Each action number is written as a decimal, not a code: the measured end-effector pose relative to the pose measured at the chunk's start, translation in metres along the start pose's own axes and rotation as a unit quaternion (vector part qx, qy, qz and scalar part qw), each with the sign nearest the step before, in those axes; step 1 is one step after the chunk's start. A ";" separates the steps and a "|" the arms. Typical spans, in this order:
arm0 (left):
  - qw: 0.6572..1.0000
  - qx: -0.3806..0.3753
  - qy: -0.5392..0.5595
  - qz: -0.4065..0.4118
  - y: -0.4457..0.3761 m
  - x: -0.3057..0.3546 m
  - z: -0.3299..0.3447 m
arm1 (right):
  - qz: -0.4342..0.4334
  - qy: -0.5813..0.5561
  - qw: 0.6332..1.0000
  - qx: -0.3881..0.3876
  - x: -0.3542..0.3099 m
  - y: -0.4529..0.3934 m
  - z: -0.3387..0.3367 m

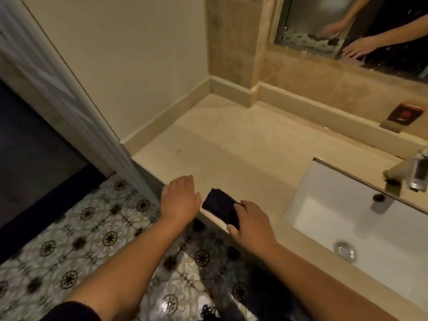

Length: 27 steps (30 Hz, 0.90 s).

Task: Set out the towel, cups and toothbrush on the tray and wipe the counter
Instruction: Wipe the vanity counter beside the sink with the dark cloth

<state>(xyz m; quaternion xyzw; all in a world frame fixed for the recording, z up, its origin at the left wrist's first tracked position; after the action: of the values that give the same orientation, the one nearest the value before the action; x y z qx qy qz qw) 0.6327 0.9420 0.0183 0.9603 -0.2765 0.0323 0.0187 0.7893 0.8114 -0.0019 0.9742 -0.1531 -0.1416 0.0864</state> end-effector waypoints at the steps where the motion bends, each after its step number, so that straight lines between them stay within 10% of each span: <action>1: 1.000 0.004 0.011 -0.014 -0.009 -0.015 0.003 | -0.008 0.011 1.000 0.005 -0.011 -0.008 0.004; 13: 0.989 -0.046 0.062 -0.122 -0.133 -0.110 0.071 | -0.072 0.118 0.990 -0.007 -0.036 -0.041 0.062; 20: 0.984 -0.047 0.059 -0.164 -0.152 -0.130 0.104 | -0.155 -0.123 0.977 -0.076 -0.029 0.003 0.047; 24: 0.984 -0.041 0.048 -0.166 -0.152 -0.129 0.101 | 0.142 -0.531 0.799 -0.244 -0.005 -0.031 0.007; 27: 0.985 -0.038 0.052 -0.163 -0.150 -0.127 0.098 | 0.213 -0.676 0.670 -0.220 0.027 -0.087 -0.039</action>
<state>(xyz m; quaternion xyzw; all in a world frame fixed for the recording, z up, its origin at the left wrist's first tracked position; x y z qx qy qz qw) 0.6102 1.1306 -0.0919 0.9881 -0.1158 0.0684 0.0743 0.8495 0.8896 0.0102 0.5055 -0.3373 -0.7690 0.1983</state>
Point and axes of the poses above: each hand's wrist, its own y-axis away from the middle knuckle, its own z-axis out of the palm, x = y × z, the point moved 5 cm from there along -y, towards the middle knuckle, and after that the axes turned 7 degrees about z, right-handed, at the moved point
